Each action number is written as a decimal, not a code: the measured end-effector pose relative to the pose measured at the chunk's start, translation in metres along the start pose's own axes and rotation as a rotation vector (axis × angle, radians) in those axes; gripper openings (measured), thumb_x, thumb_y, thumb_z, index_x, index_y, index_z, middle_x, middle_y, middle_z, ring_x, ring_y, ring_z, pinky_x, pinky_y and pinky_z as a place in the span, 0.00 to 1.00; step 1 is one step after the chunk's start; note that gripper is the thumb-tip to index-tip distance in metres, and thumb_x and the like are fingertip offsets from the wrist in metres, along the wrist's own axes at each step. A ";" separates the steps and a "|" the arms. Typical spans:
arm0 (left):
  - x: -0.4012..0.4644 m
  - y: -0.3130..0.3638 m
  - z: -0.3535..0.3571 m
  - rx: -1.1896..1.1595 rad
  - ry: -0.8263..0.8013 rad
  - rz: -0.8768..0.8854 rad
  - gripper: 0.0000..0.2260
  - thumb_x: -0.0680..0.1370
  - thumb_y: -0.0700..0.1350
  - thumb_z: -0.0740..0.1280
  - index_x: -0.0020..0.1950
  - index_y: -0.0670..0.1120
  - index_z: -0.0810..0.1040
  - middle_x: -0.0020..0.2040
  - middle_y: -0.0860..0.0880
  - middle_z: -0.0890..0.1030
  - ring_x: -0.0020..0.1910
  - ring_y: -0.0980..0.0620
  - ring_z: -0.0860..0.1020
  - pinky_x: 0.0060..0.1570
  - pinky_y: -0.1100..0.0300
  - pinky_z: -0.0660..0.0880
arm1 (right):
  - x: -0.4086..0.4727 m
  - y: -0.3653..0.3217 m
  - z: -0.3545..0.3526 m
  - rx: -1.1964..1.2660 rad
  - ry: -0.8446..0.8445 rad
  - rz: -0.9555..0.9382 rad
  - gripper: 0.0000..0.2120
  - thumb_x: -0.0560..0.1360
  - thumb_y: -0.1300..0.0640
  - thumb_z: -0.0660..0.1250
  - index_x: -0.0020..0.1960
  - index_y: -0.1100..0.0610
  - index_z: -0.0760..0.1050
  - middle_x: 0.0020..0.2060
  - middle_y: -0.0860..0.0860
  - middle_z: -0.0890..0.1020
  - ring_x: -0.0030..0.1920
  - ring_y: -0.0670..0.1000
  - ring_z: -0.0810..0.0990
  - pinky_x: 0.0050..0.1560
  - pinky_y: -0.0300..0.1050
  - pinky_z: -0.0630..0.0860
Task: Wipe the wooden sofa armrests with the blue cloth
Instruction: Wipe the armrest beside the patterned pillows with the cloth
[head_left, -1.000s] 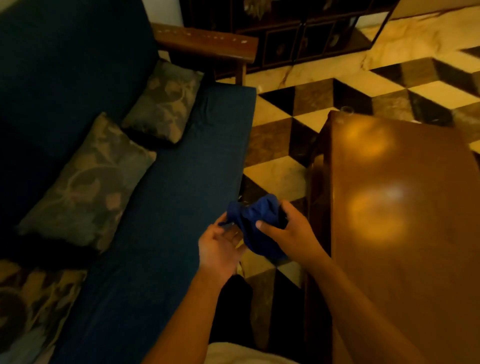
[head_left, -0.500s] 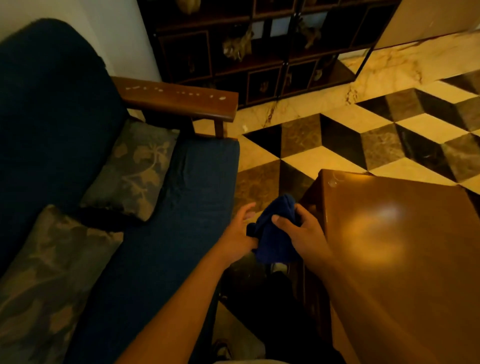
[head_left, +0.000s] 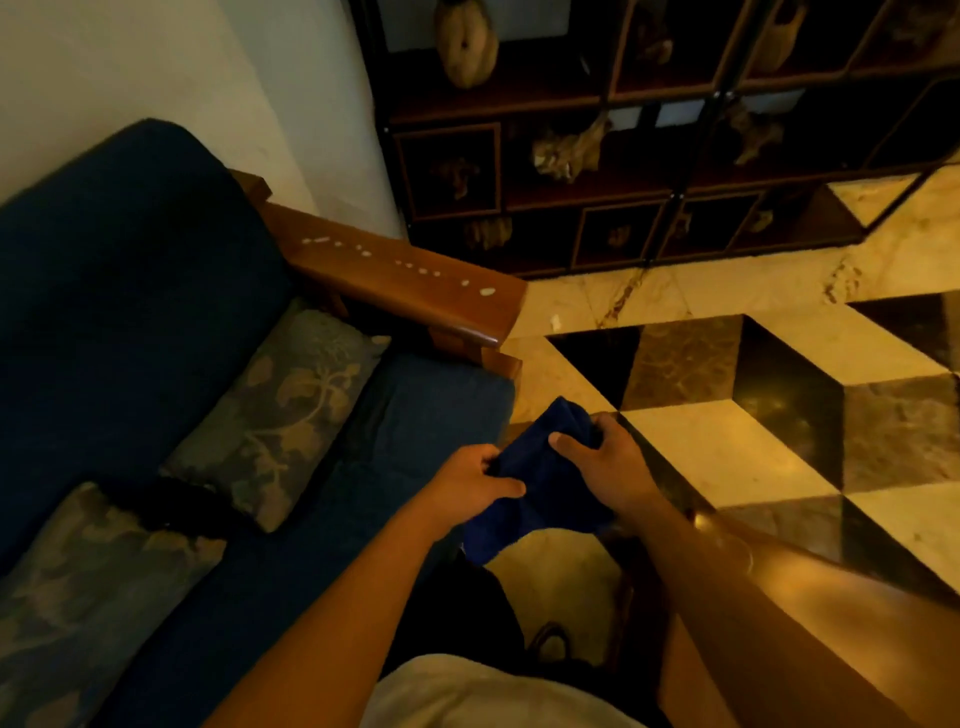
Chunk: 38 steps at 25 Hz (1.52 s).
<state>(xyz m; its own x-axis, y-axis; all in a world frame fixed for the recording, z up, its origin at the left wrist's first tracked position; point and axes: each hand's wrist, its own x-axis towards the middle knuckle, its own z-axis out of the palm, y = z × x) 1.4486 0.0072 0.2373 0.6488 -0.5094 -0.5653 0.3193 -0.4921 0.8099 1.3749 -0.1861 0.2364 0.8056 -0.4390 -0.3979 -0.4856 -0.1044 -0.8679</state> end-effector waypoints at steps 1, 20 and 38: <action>0.017 0.004 -0.005 -0.041 0.039 -0.041 0.11 0.70 0.39 0.77 0.34 0.49 0.77 0.34 0.51 0.82 0.34 0.56 0.80 0.33 0.60 0.75 | 0.023 -0.004 0.000 -0.034 -0.019 0.005 0.16 0.75 0.49 0.76 0.52 0.57 0.73 0.45 0.52 0.82 0.46 0.50 0.83 0.40 0.44 0.79; 0.387 0.013 -0.088 -0.330 0.932 -0.344 0.19 0.73 0.45 0.77 0.59 0.48 0.73 0.54 0.52 0.72 0.49 0.57 0.74 0.44 0.73 0.70 | 0.440 -0.012 0.115 -0.984 -0.049 -0.410 0.36 0.80 0.37 0.64 0.79 0.58 0.63 0.79 0.63 0.61 0.80 0.66 0.57 0.80 0.62 0.52; 0.460 0.017 -0.181 -0.927 1.639 -0.684 0.09 0.82 0.58 0.58 0.50 0.57 0.74 0.46 0.57 0.78 0.40 0.64 0.78 0.35 0.68 0.70 | 0.649 -0.100 0.262 -0.312 -1.005 -0.171 0.36 0.79 0.48 0.71 0.81 0.54 0.59 0.77 0.52 0.69 0.76 0.51 0.70 0.76 0.57 0.68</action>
<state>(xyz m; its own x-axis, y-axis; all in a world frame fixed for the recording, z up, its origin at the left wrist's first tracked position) 1.8776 -0.1073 0.0193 0.0129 0.8419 -0.5394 0.5859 0.4308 0.6864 2.0354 -0.2267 -0.0126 0.7125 0.5257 -0.4648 -0.2907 -0.3818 -0.8774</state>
